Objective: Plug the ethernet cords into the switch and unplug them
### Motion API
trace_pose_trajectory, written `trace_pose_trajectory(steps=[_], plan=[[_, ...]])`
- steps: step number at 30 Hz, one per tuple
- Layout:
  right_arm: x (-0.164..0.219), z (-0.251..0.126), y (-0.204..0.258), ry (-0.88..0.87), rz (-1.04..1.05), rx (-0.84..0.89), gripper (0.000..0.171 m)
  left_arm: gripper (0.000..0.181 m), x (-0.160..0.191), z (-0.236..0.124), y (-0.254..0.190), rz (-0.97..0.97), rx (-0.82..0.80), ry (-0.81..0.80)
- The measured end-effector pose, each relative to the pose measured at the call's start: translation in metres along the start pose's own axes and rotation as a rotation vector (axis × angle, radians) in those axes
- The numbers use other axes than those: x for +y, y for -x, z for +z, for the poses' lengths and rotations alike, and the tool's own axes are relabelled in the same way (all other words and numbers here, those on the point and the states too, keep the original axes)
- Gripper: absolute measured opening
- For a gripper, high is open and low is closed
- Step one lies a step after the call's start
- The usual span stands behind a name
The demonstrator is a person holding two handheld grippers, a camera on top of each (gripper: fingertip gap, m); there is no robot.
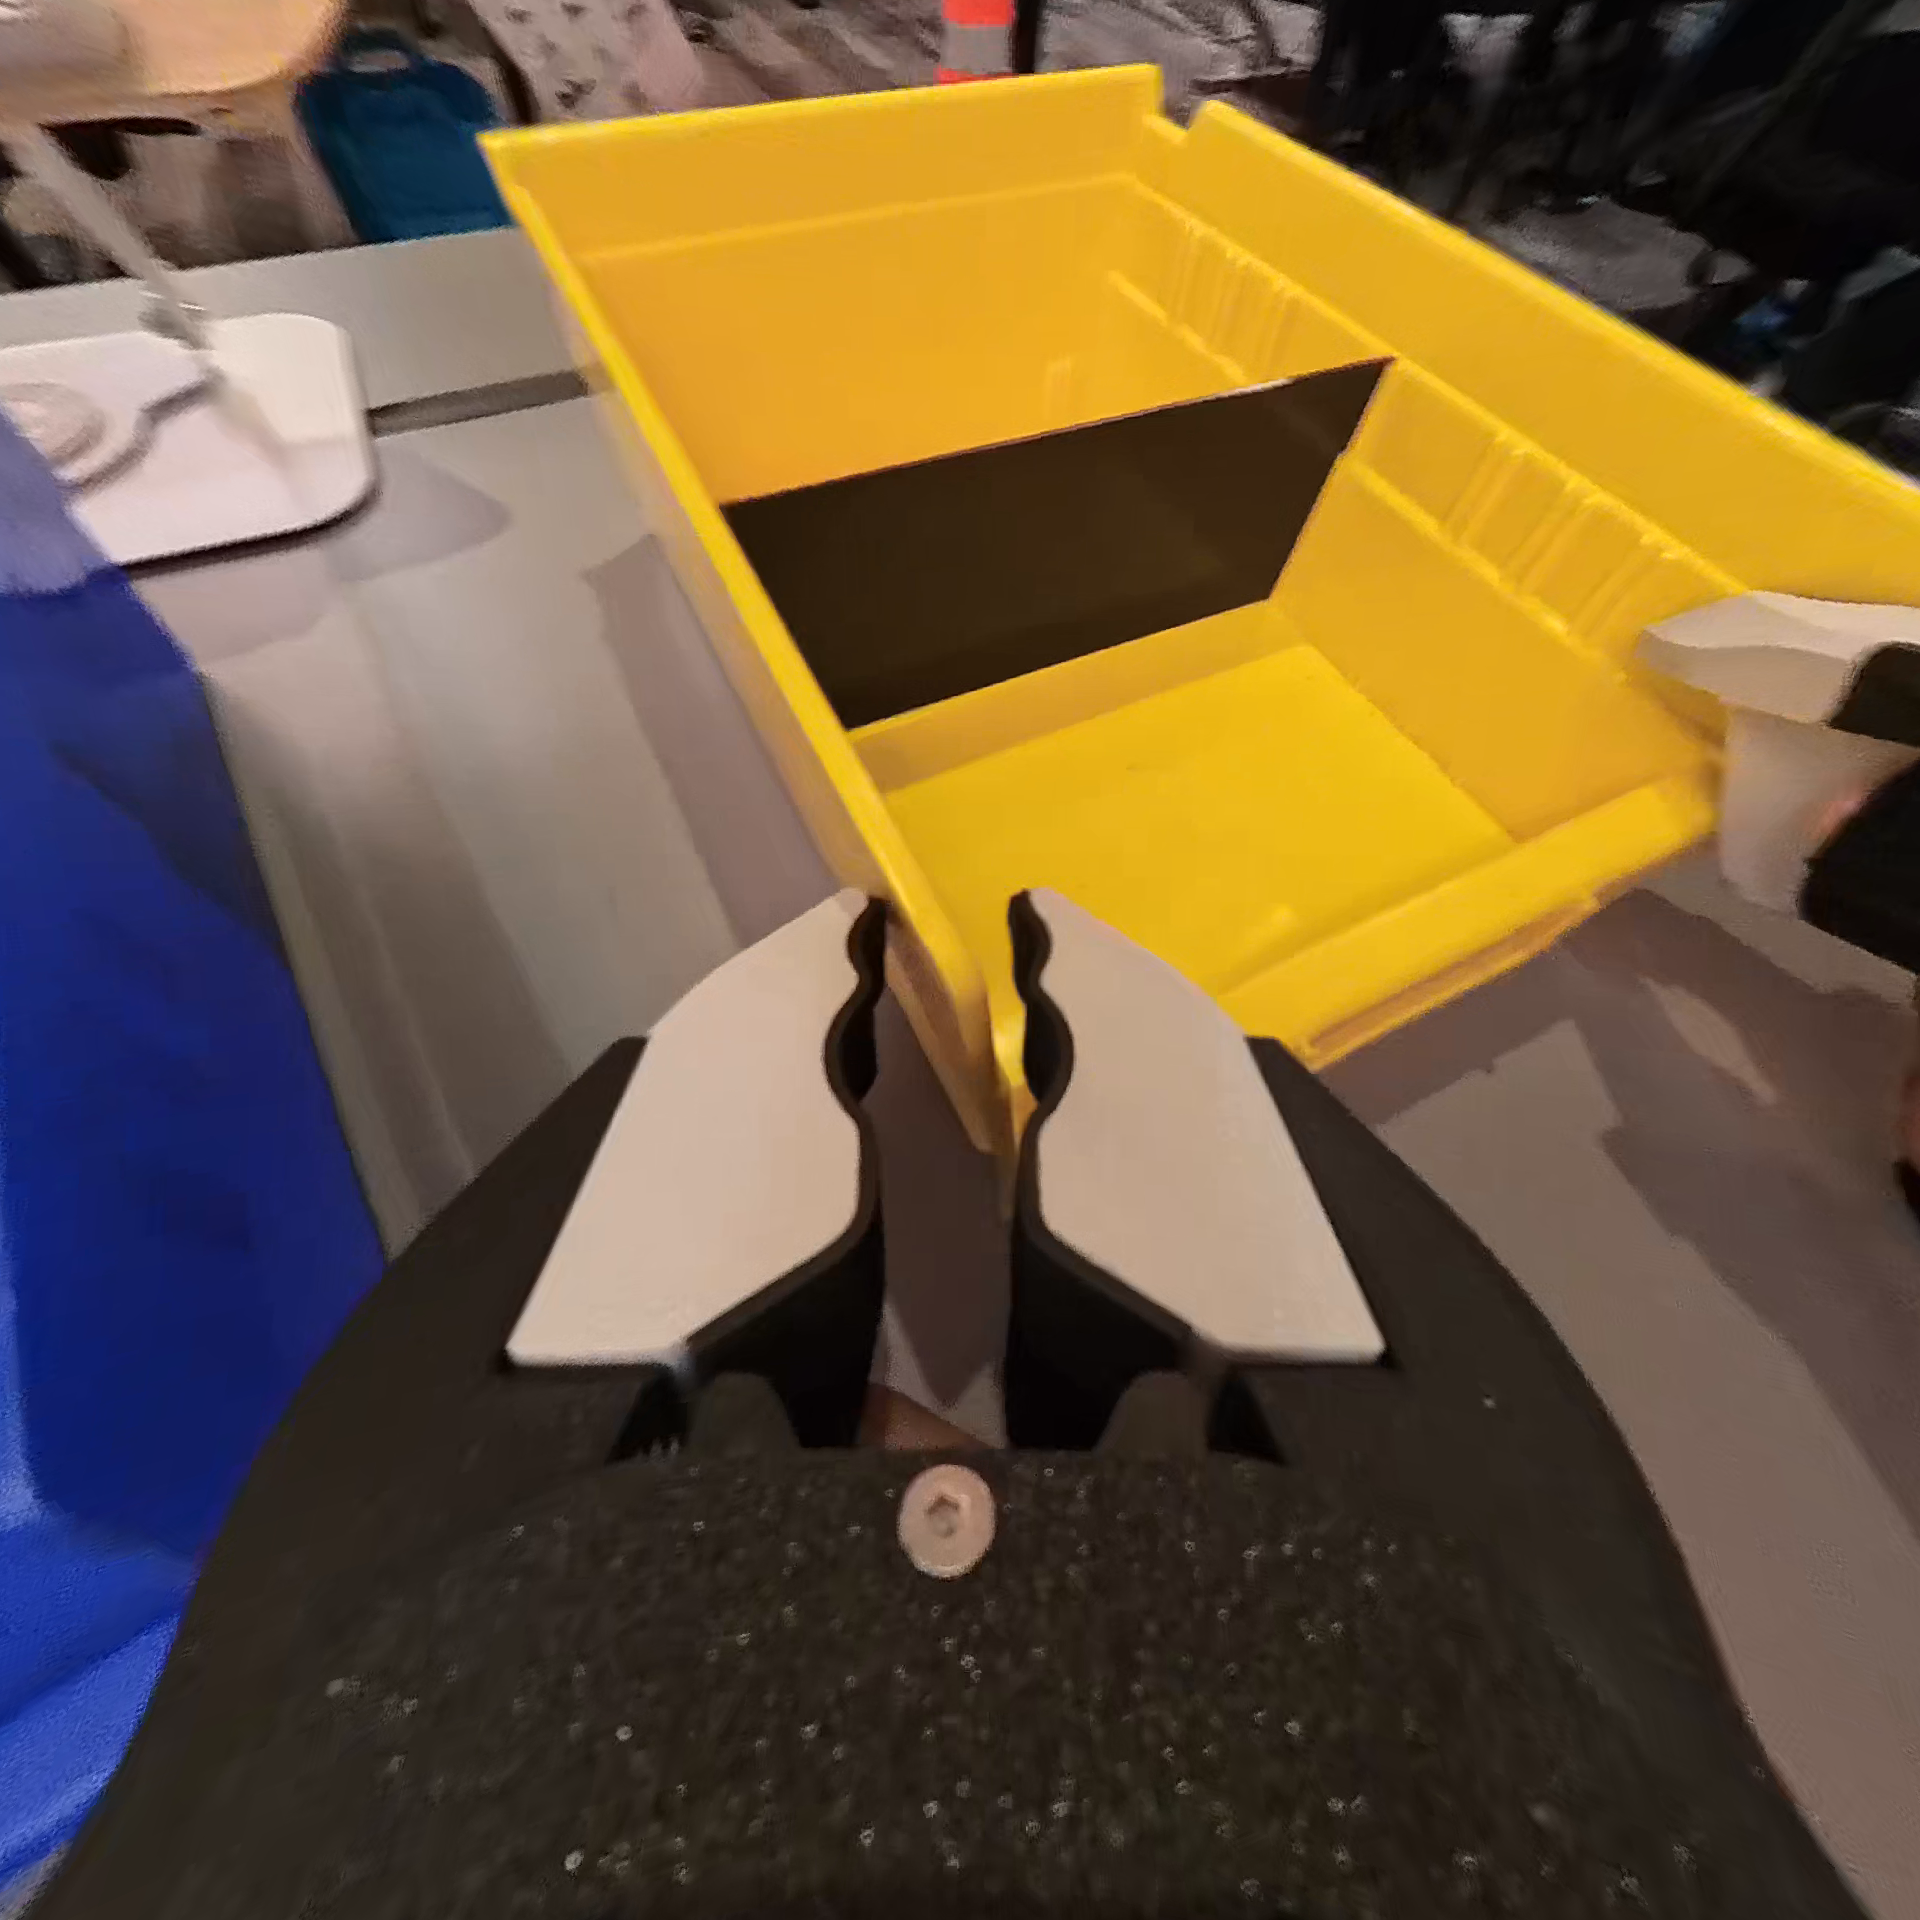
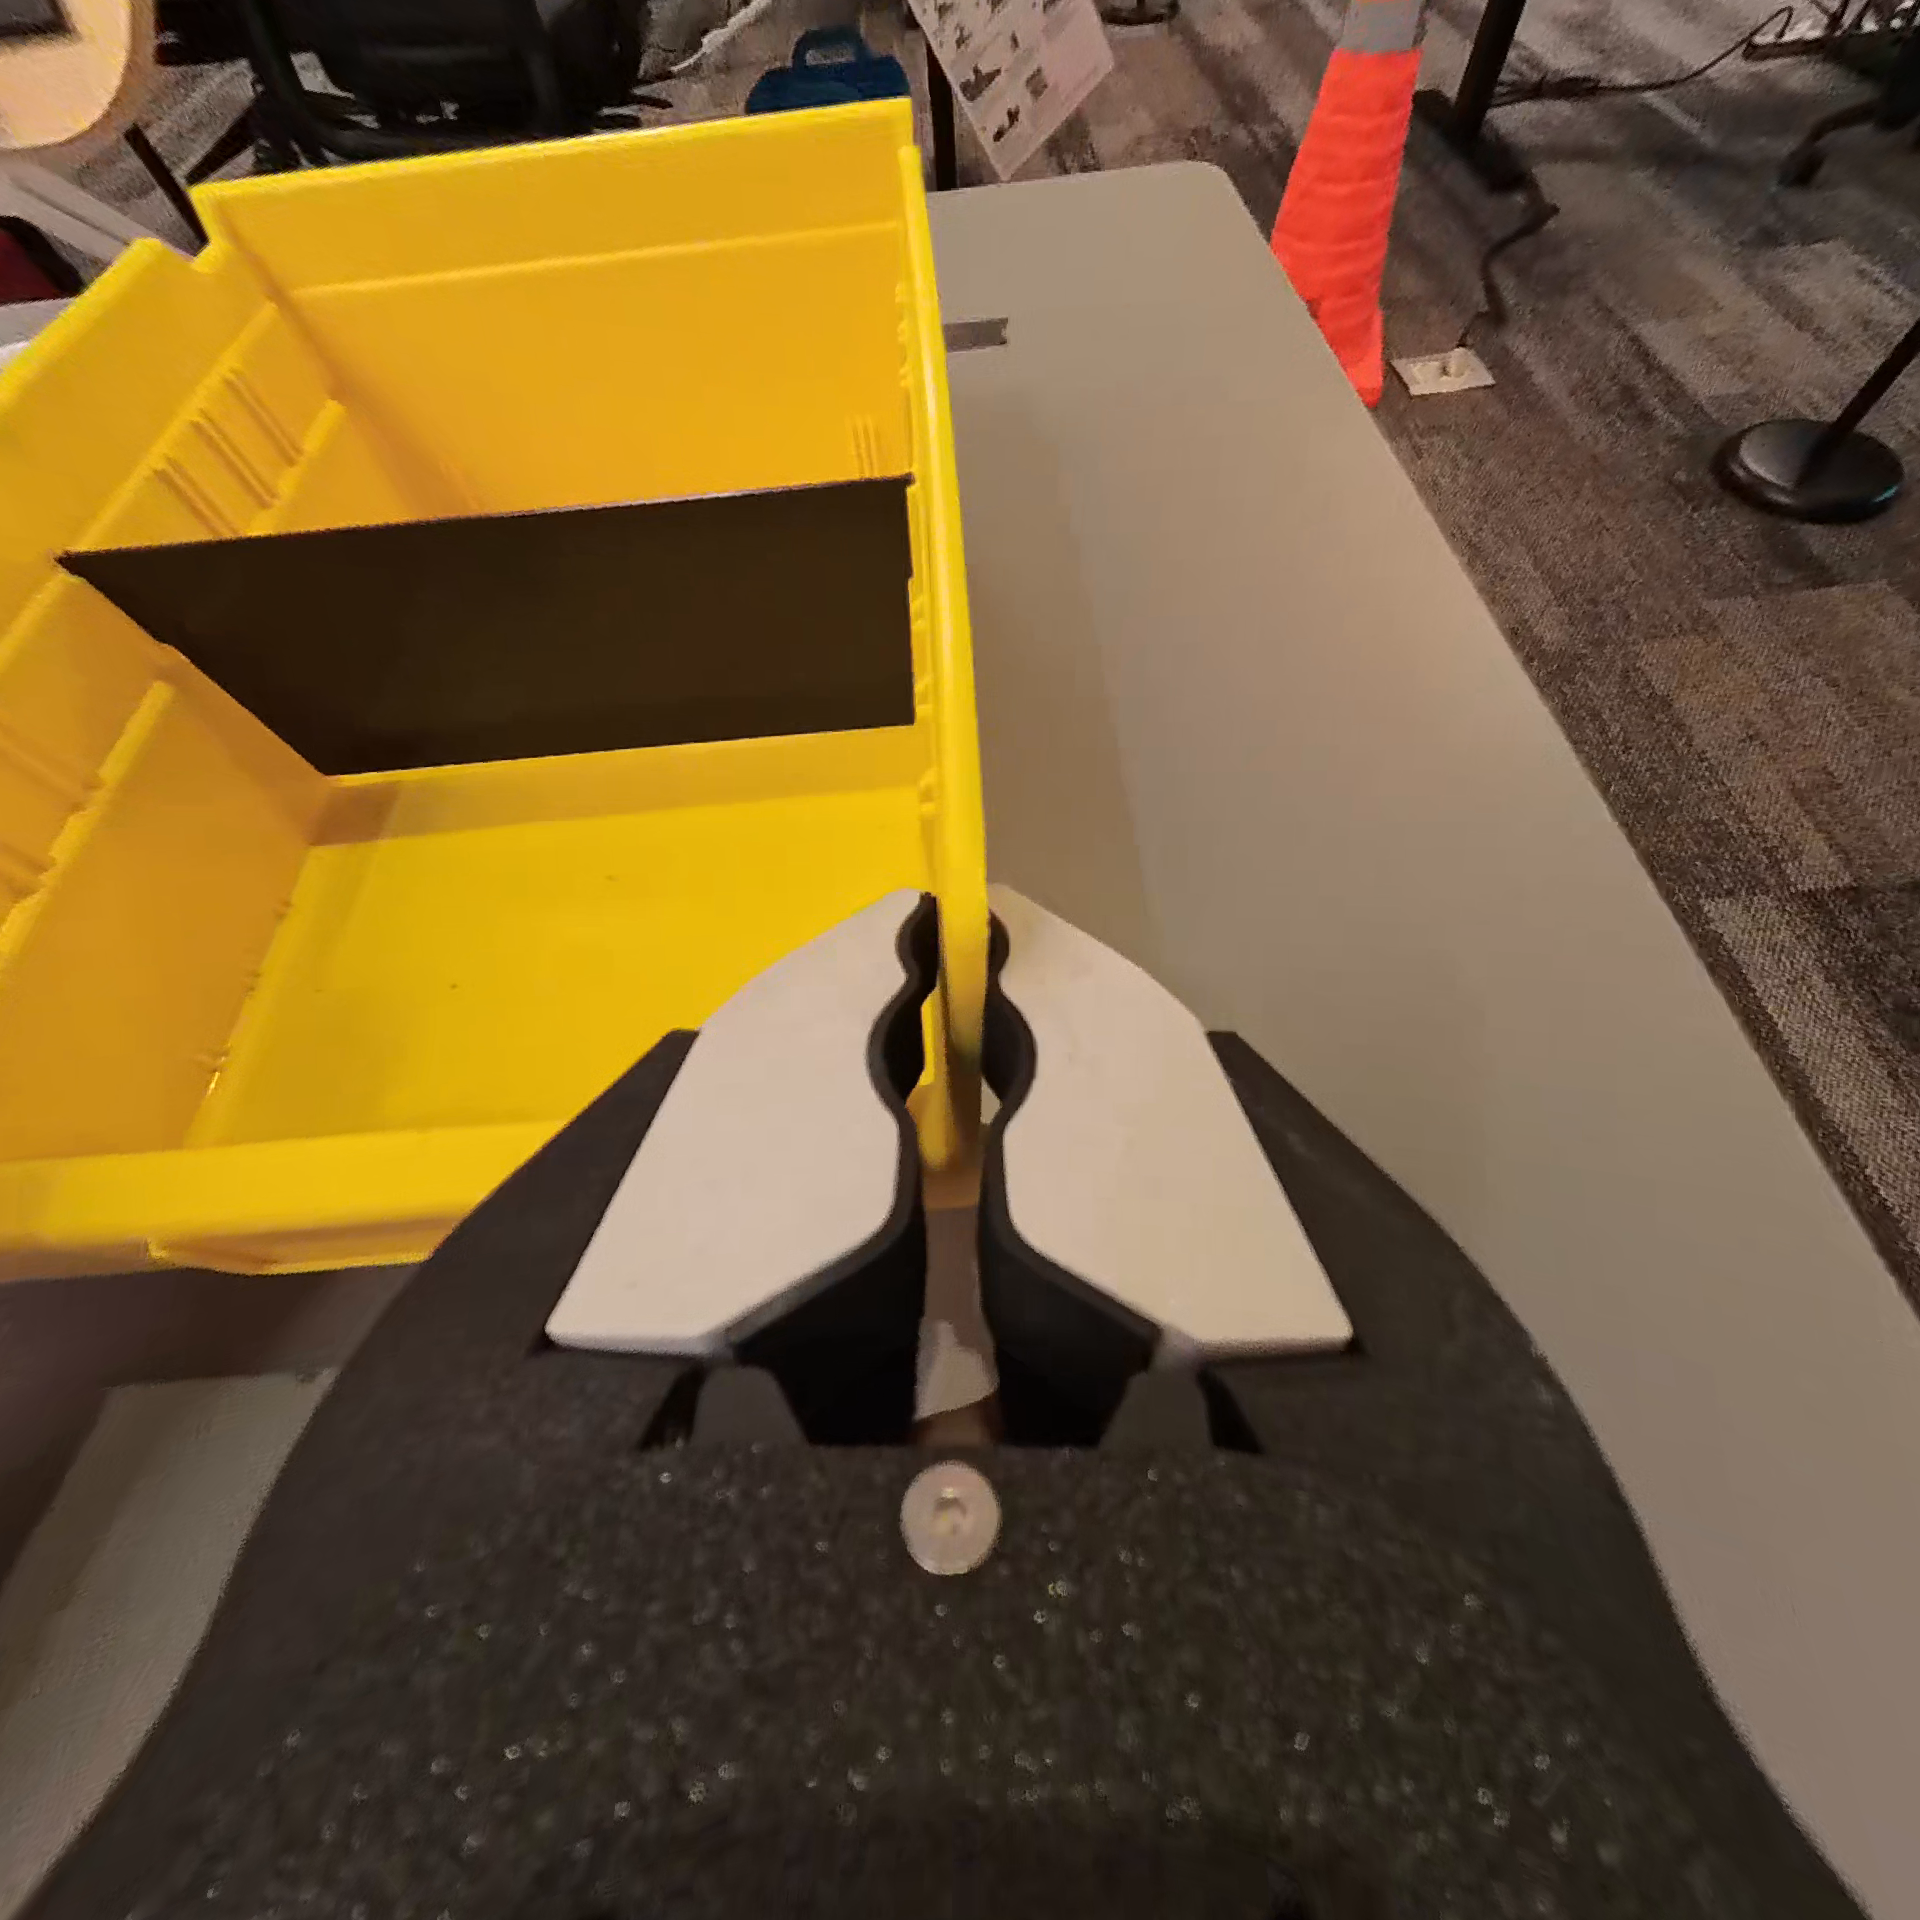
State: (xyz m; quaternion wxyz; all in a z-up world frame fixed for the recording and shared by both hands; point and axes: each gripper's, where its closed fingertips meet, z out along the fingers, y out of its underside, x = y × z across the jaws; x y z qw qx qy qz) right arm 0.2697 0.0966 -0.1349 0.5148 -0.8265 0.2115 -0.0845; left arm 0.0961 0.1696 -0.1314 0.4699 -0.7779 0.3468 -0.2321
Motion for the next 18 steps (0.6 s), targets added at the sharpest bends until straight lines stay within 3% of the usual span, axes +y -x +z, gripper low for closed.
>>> trace_pose_trajectory(steps=[4, 7, 9, 12, 15, 17, 18], plan=[[0.005, -0.004, -0.005, 0.027, 0.026, 0.017, 0.009, 0.032, 0.007, -0.02, -0.014, -0.049, 0.2, 0.062], [-0.006, -0.031, -0.013, -0.026, -0.007, 0.125, 0.026, 0.032, 0.01, -0.077, -0.015, -0.103, 0.387, 0.013], [-0.028, -0.061, -0.001, -0.128, -0.017, 0.156, 0.028, 0.032, 0.014, -0.119, 0.013, -0.108, 0.393, -0.048], [-0.053, -0.089, 0.079, -0.25, -0.071, -0.037, 0.028, 0.035, 0.013, -0.169, 0.112, -0.031, 0.121, -0.18], [-0.033, -0.086, 0.204, -0.188, -0.099, -0.356, 0.036, 0.038, 0.03, -0.195, 0.224, -0.053, -0.184, -0.147], [-0.006, -0.07, 0.275, -0.118, -0.059, -0.483, 0.058, 0.051, 0.056, -0.189, 0.259, -0.165, -0.197, -0.027], [0.008, -0.056, 0.294, -0.063, -0.05, -0.468, 0.057, 0.052, 0.064, -0.182, 0.264, -0.202, -0.161, 0.021]])
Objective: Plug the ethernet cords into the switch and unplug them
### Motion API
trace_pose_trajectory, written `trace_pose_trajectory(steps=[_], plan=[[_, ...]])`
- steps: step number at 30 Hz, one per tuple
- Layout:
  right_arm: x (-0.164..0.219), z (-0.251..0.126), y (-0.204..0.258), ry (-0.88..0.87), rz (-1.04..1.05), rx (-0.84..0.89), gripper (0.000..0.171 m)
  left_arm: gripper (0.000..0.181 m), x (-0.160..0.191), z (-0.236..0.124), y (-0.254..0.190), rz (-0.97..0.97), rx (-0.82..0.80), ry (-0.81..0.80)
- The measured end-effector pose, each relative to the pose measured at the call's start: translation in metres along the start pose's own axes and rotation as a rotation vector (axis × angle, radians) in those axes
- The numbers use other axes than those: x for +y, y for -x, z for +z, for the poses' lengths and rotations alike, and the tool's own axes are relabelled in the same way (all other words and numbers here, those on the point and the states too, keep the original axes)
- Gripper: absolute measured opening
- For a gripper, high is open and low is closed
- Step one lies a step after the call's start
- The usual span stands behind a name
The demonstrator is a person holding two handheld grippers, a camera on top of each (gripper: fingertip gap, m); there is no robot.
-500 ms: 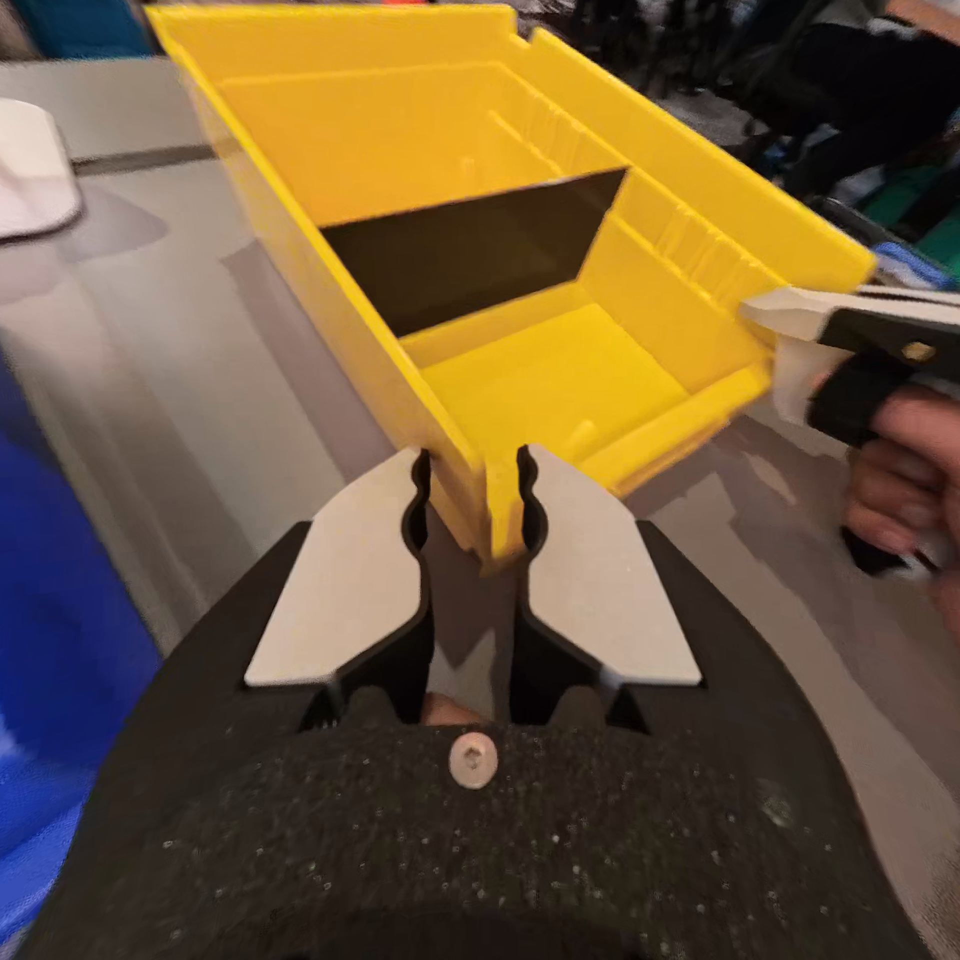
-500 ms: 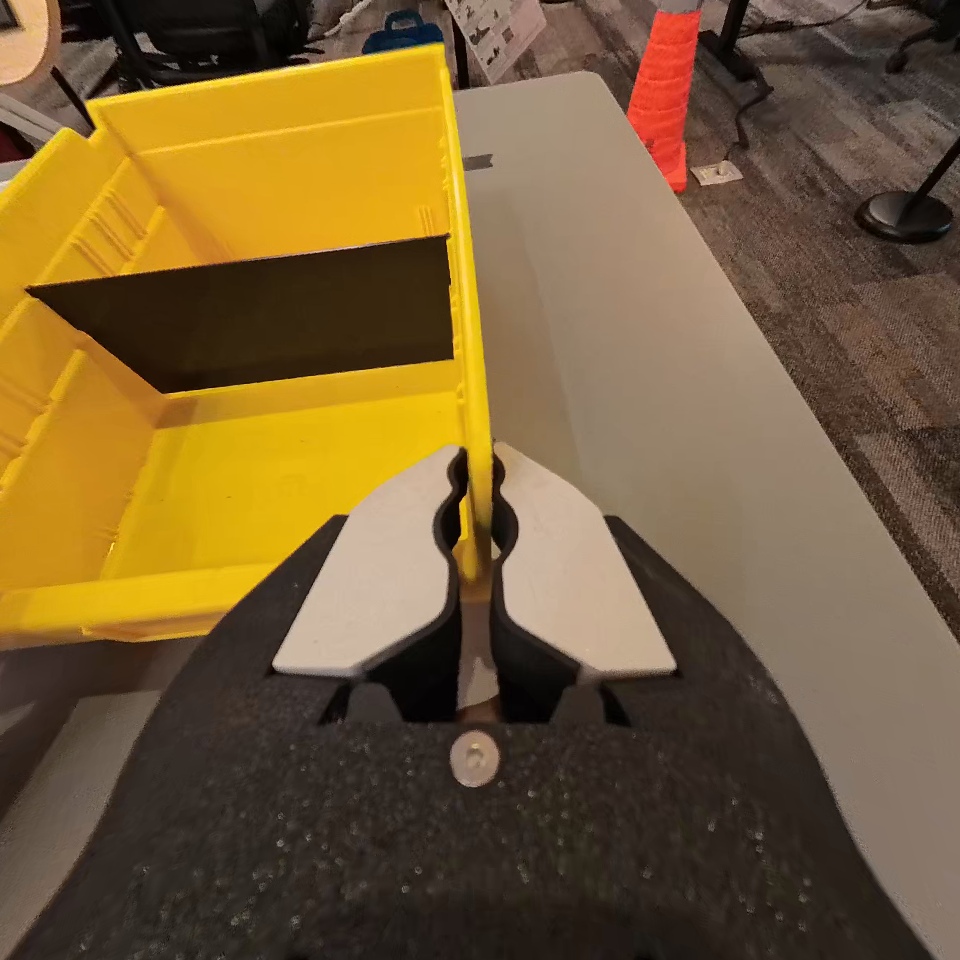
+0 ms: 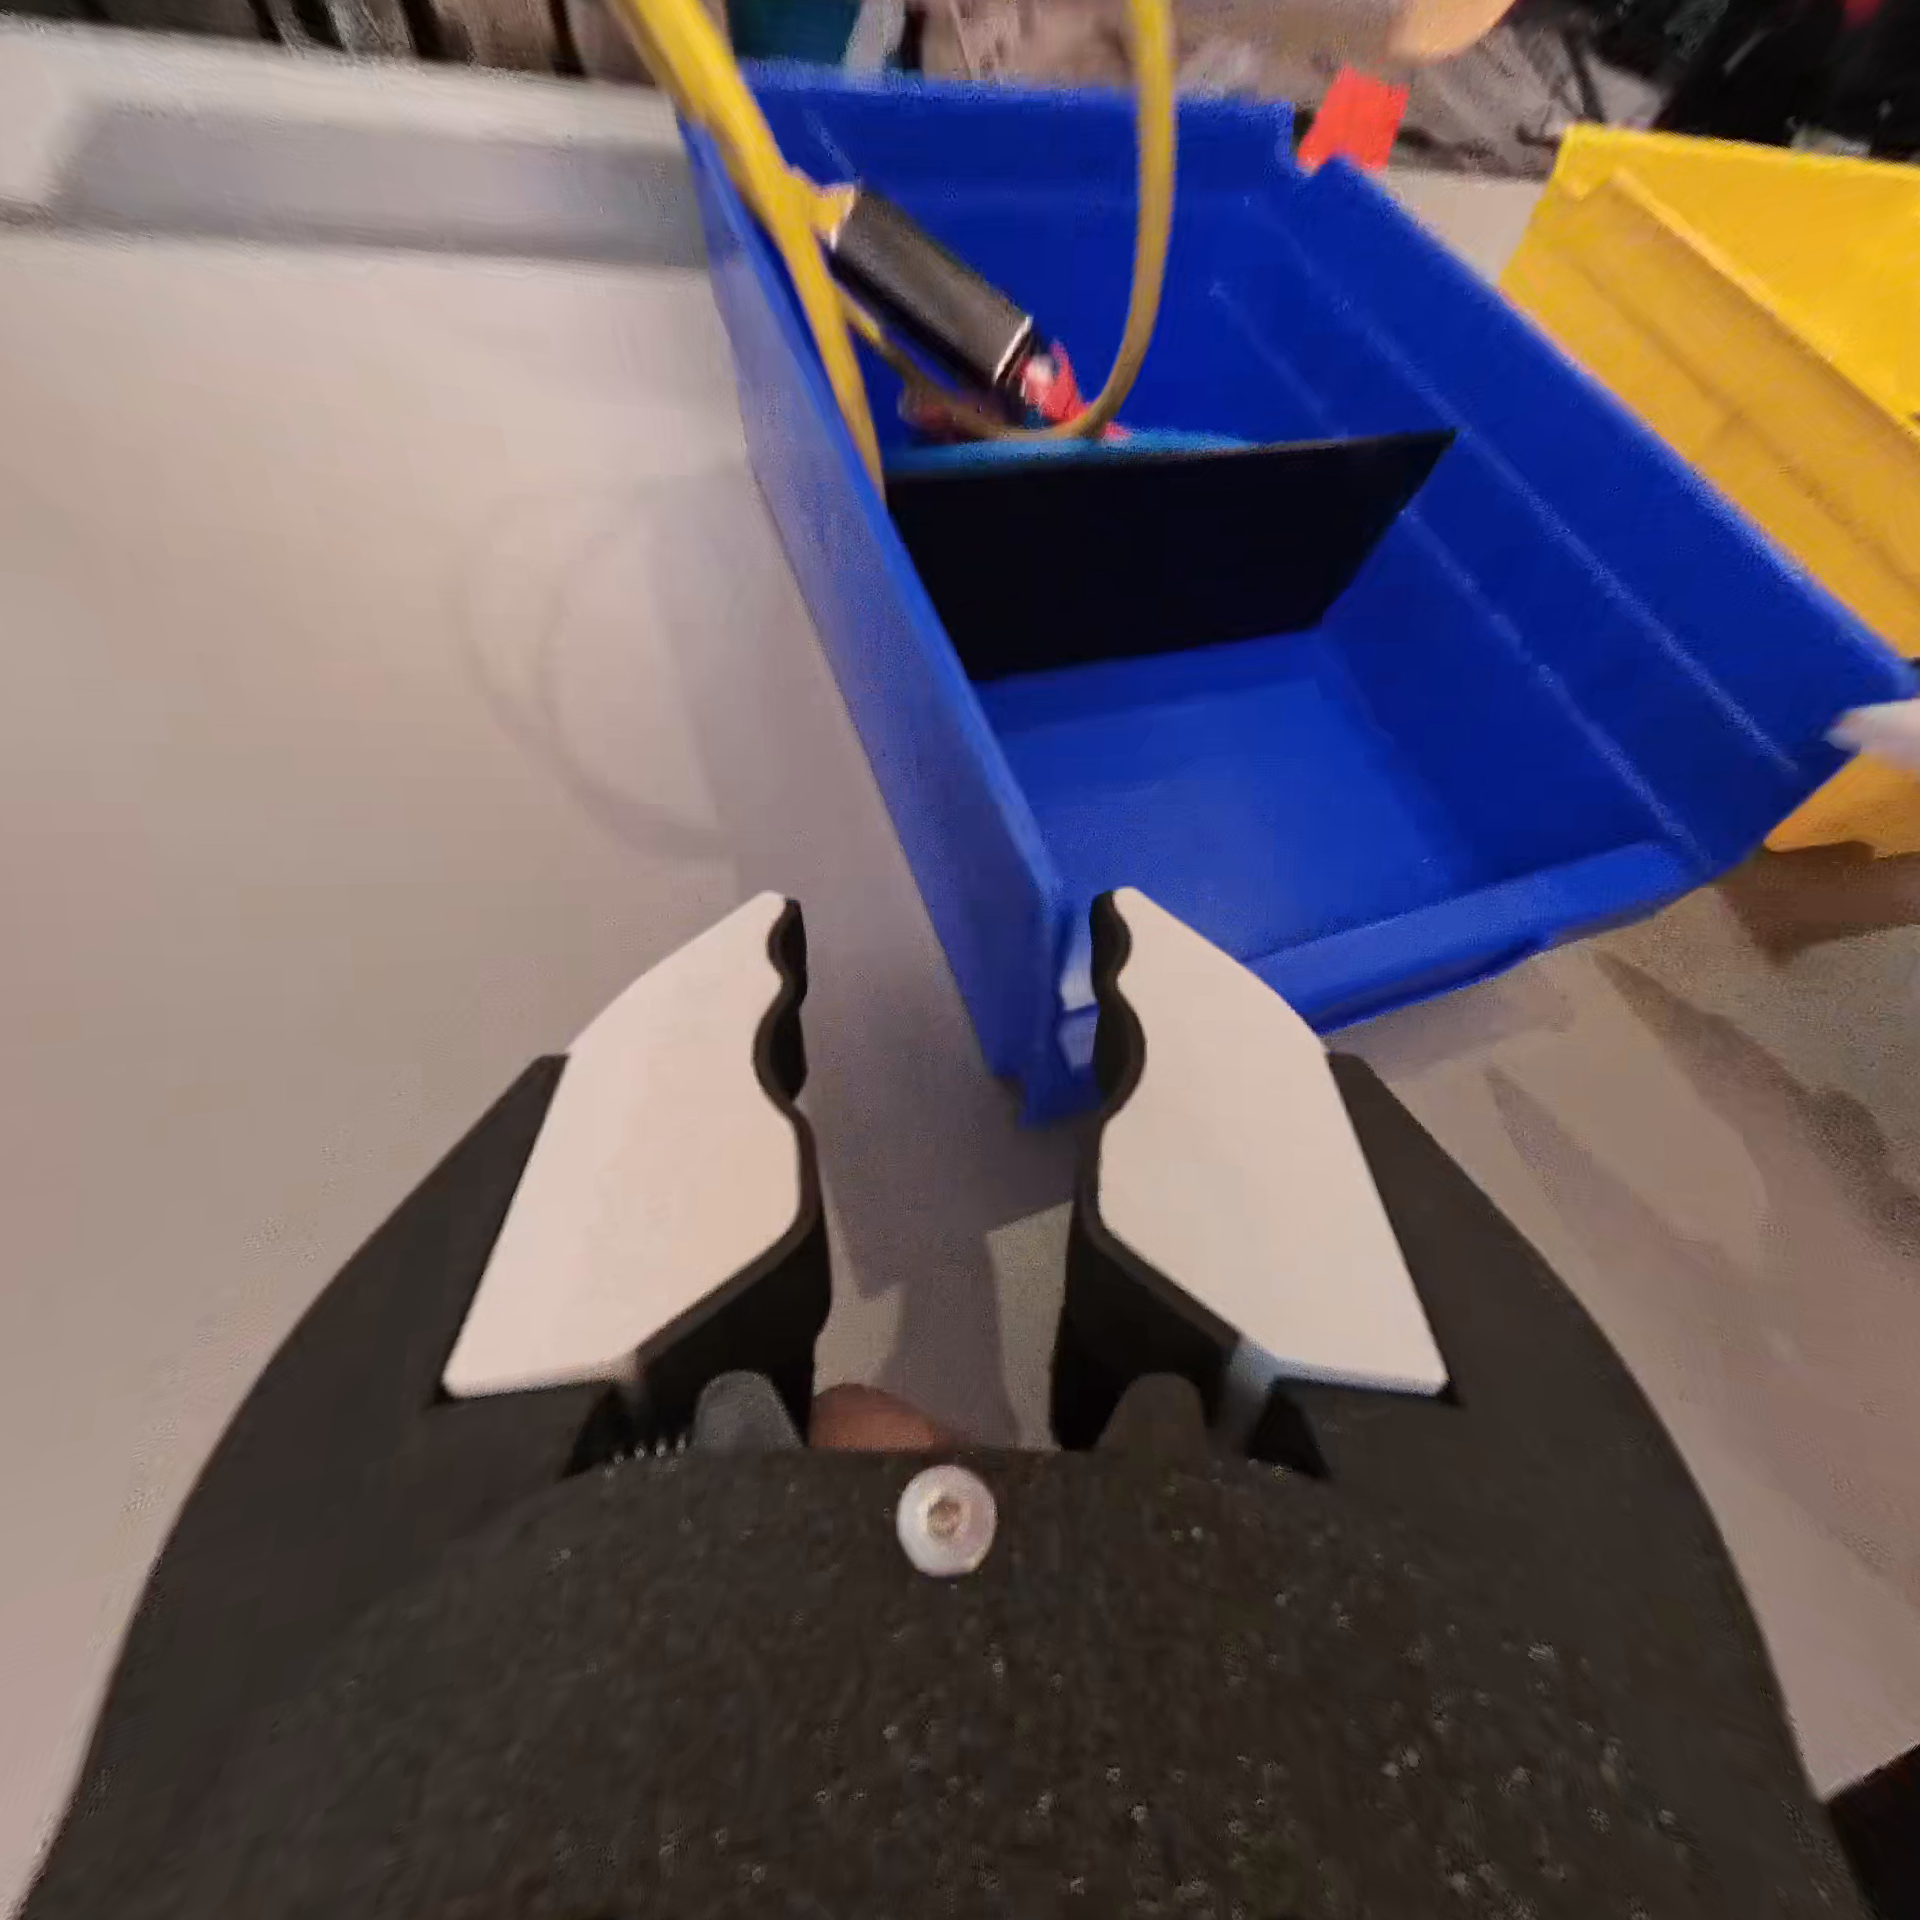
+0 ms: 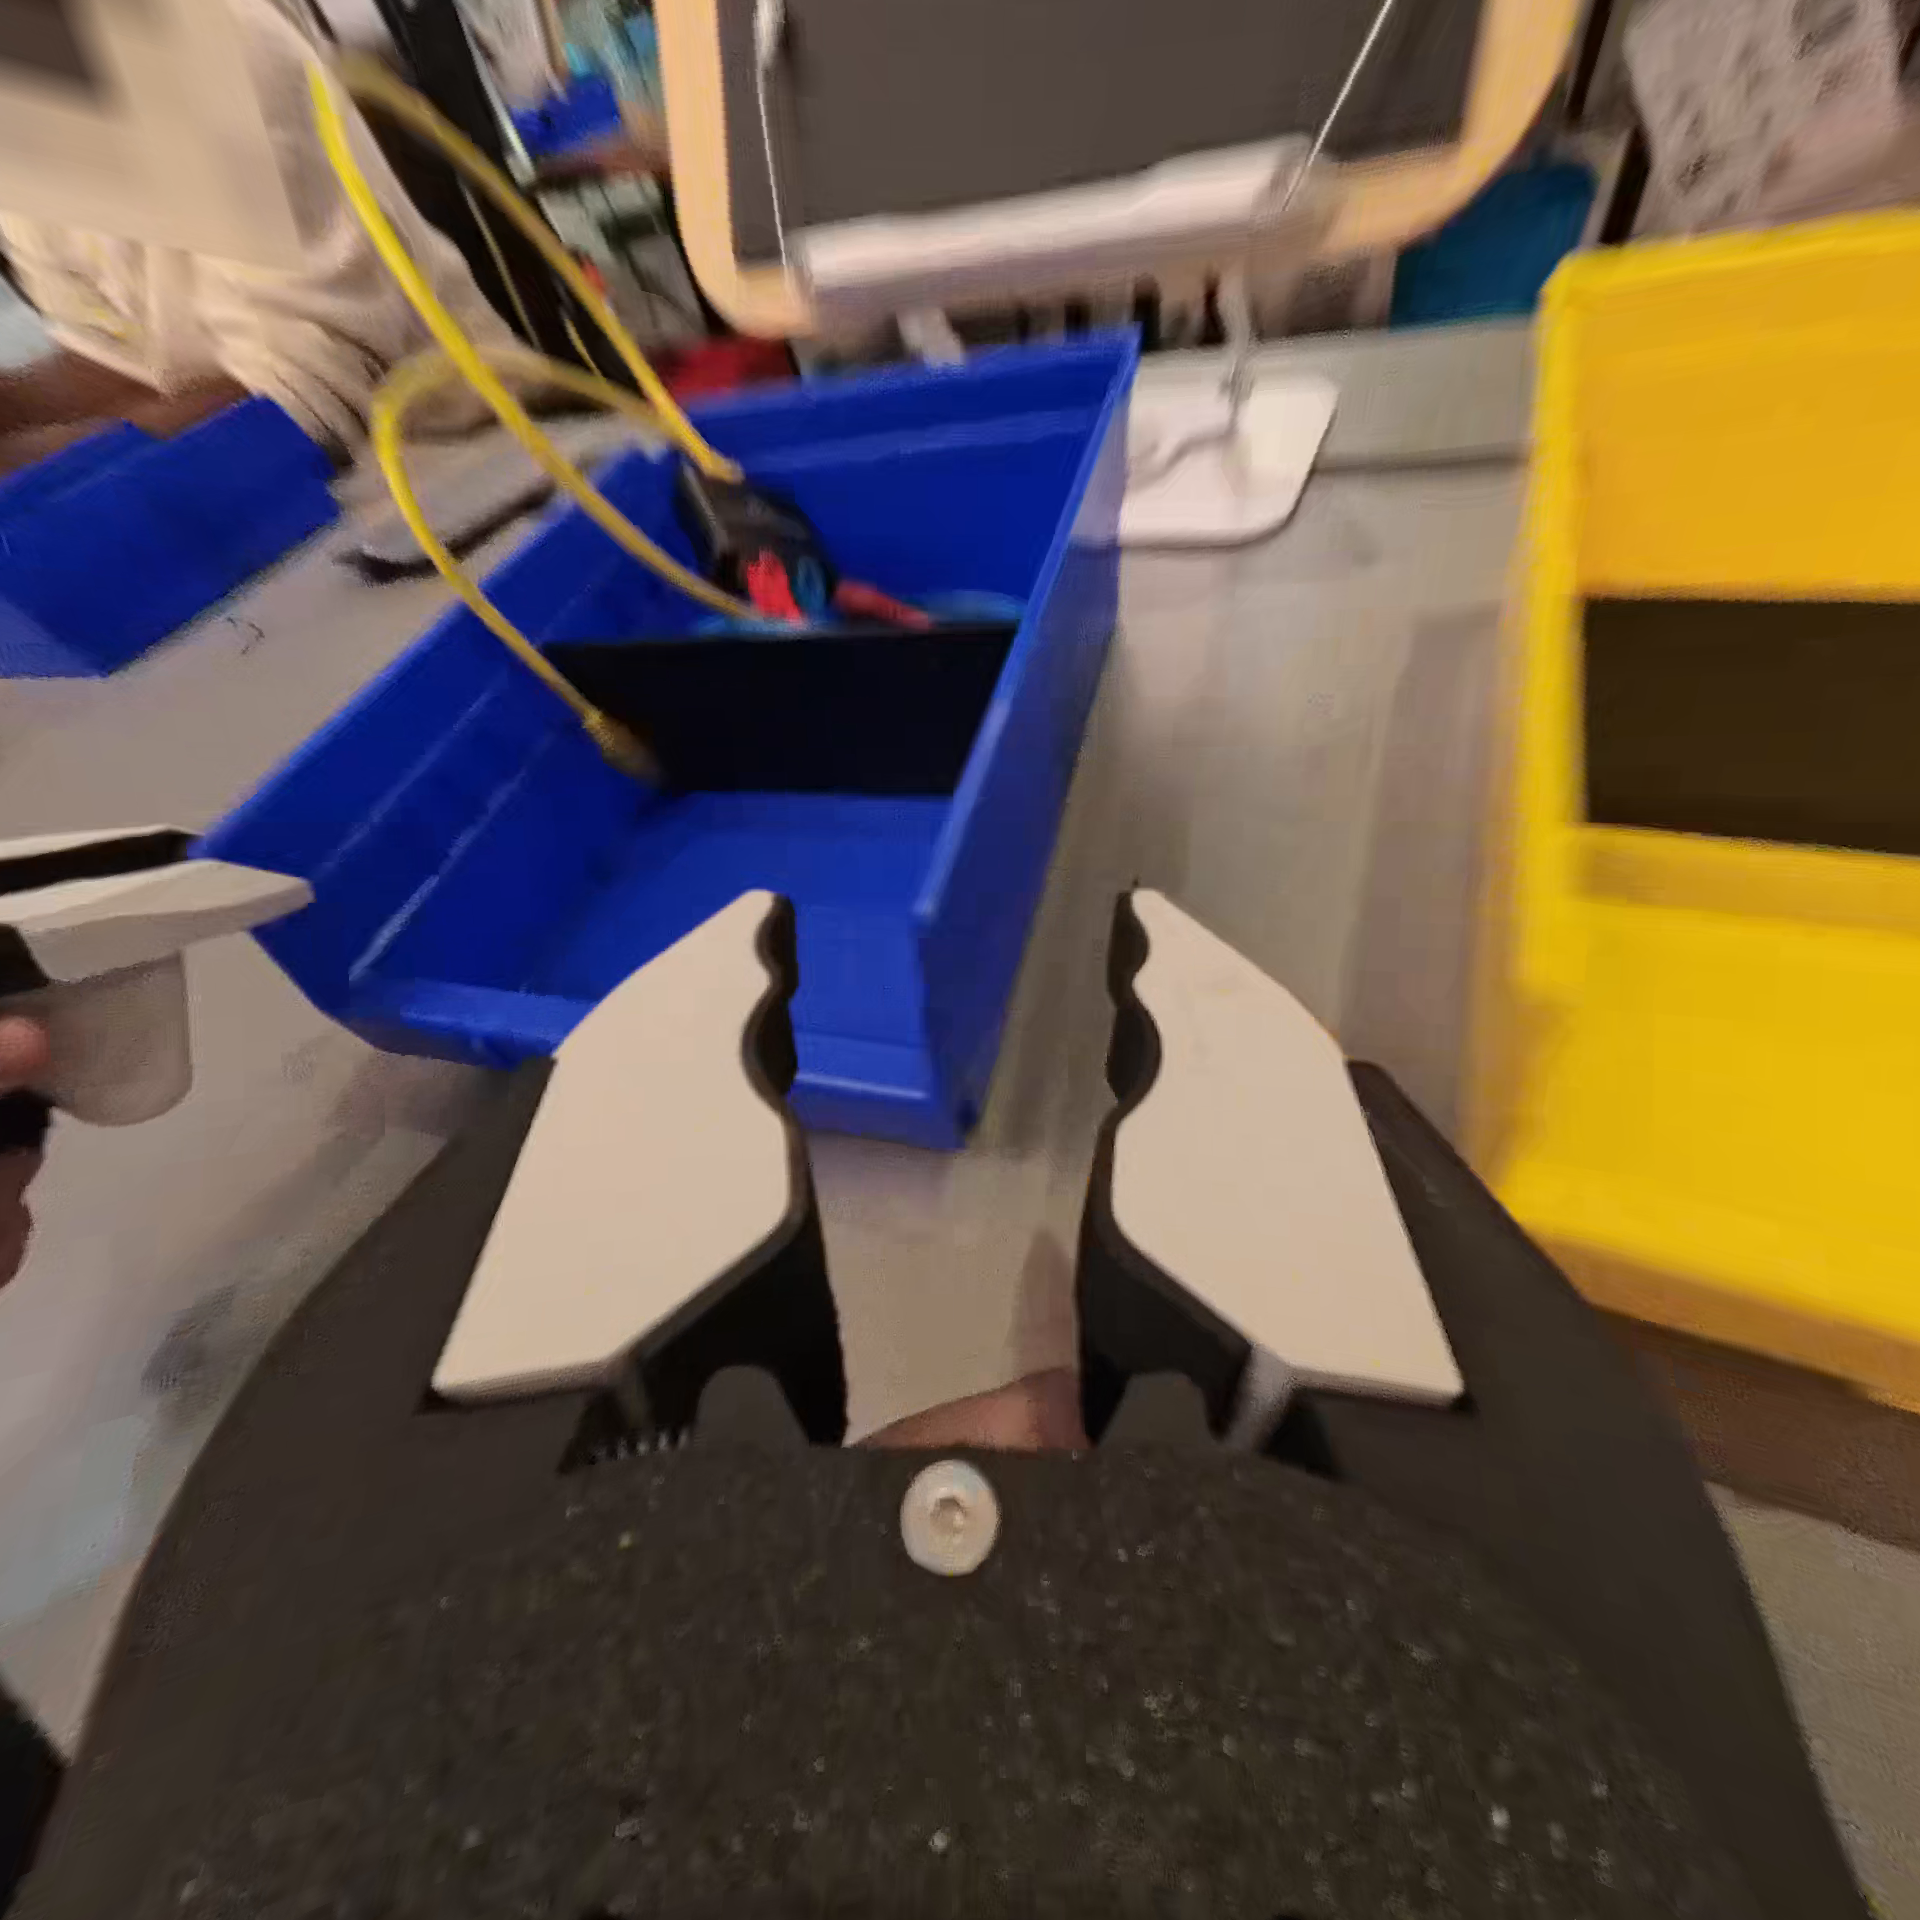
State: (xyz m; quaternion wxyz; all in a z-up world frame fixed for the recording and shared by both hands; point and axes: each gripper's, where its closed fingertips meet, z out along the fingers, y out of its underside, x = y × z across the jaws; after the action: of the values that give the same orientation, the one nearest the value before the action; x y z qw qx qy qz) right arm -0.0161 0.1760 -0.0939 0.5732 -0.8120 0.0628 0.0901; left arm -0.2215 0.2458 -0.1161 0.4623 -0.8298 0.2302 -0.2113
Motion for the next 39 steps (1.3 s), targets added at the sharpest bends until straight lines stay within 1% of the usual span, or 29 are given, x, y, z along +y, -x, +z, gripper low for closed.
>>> trace_pose_trajectory(steps=[1, 2, 3, 4, 5, 6, 8, 10, 12, 15, 18, 20, 22, 25, 30, 31, 33, 35, 36, 37, 39], plan=[[0.013, 0.018, 0.004, 0.057, -0.01, 0.045, 0.058, 0.054, 0.003, 0.008, 0.004, -0.013, 0.015, 0.023], [0.022, 0.032, -0.003, 0.097, -0.036, 0.143, 0.057, 0.059, 0.002, 0.016, 0.005, -0.004, 0.033, 0.021], [0.026, 0.042, -0.015, 0.123, -0.073, 0.256, 0.05, 0.052, 0.001, 0.024, 0.003, 0.013, 0.054, 0.019], [0.025, 0.049, -0.012, 0.119, -0.098, 0.25, 0.045, 0.037, 0.001, 0.03, -0.001, 0.029, 0.076, 0.027], [0.024, 0.055, -0.005, 0.117, -0.083, 0.221, 0.016, 0.02, 0.001, 0.035, -0.004, 0.059, 0.089, 0.033], [0.025, 0.057, -0.004, 0.142, -0.066, 0.247, 0.005, 0.014, 0.0, 0.038, 0.001, 0.105, 0.044, 0.023], [0.024, 0.056, 0.004, 0.171, -0.096, 0.295, 0.003, 0.008, -0.002, 0.037, 0.014, 0.19, -0.049, 0.023], [0.025, 0.054, 0.023, 0.166, -0.065, 0.326, 0.003, 0.004, -0.006, 0.029, 0.032, 0.151, -0.079, 0.0], [0.028, 0.059, 0.052, 0.131, -0.053, 0.33, 0.003, 0.003, -0.007, 0.019, 0.061, 0.112, -0.101, -0.013], [0.031, 0.081, 0.103, 0.086, -0.061, 0.328, 0.003, 0.002, -0.014, 0.002, 0.115, 0.095, -0.157, -0.058], [0.028, 0.112, 0.155, 0.054, -0.079, 0.308, 0.004, 0.002, -0.028, -0.011, 0.172, 0.147, -0.211, -0.077], [0.026, 0.131, 0.184, 0.05, -0.103, 0.278, 0.004, 0.002, -0.031, -0.021, 0.202, 0.14, -0.236, -0.077], [0.027, 0.145, 0.201, 0.071, -0.1, 0.249, 0.004, 0.002, -0.029, -0.027, 0.221, 0.114, -0.227, -0.072], [0.034, 0.157, 0.213, 0.125, -0.11, 0.231, 0.004, 0.002, -0.016, -0.025, 0.237, 0.057, -0.216, -0.022], [0.039, 0.159, 0.218, 0.115, -0.15, 0.192, 0.007, 0.003, -0.007, -0.024, 0.24, 0.038, -0.204, -0.027], [0.041, 0.158, 0.221, 0.131, -0.157, 0.155, 0.009, 0.003, -0.007, -0.024, 0.241, 0.034, -0.207, -0.027], [0.043, 0.147, 0.226, 0.174, -0.184, 0.024, 0.013, 0.003, -0.006, -0.027, 0.241, 0.032, -0.209, -0.032], [0.038, 0.122, 0.223, 0.176, -0.222, -0.1, 0.027, 0.008, -0.009, -0.031, 0.241, 0.015, -0.219, -0.058], [0.032, 0.108, 0.214, 0.158, -0.235, -0.134, 0.033, 0.014, -0.012, -0.034, 0.242, 0.006, -0.227, -0.076], [0.024, 0.093, 0.195, 0.131, -0.238, -0.125, 0.033, 0.017, -0.016, -0.039, 0.243, -0.002, -0.235, -0.093], [0.002, 0.061, 0.138, 0.04, -0.228, -0.022, 0.033, 0.024, -0.03, -0.056, 0.245, -0.021, -0.269, -0.153]])
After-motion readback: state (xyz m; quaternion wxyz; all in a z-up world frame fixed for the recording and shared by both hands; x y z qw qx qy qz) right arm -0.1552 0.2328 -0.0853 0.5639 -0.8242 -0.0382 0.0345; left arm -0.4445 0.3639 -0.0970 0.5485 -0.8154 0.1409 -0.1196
